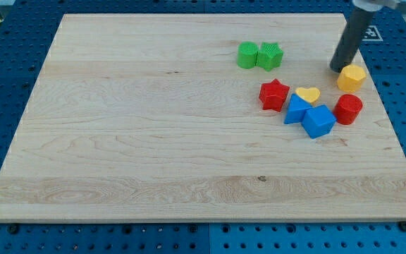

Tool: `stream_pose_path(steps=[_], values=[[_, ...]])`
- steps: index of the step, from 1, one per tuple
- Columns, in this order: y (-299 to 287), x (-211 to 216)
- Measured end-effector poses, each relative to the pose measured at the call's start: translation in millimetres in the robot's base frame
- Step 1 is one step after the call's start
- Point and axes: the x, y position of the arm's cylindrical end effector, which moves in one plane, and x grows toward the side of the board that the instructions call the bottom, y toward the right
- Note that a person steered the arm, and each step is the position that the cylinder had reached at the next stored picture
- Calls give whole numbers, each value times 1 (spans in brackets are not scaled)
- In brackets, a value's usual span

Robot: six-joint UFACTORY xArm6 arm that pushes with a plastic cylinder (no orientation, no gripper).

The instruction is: Push green star along with green circle to the top center

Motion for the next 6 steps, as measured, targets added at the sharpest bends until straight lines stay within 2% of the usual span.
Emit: stream_pose_path(steps=[1, 2, 3, 5, 6], values=[[-34, 0], [-106, 0], [-151, -1], [-71, -11], [-83, -24]])
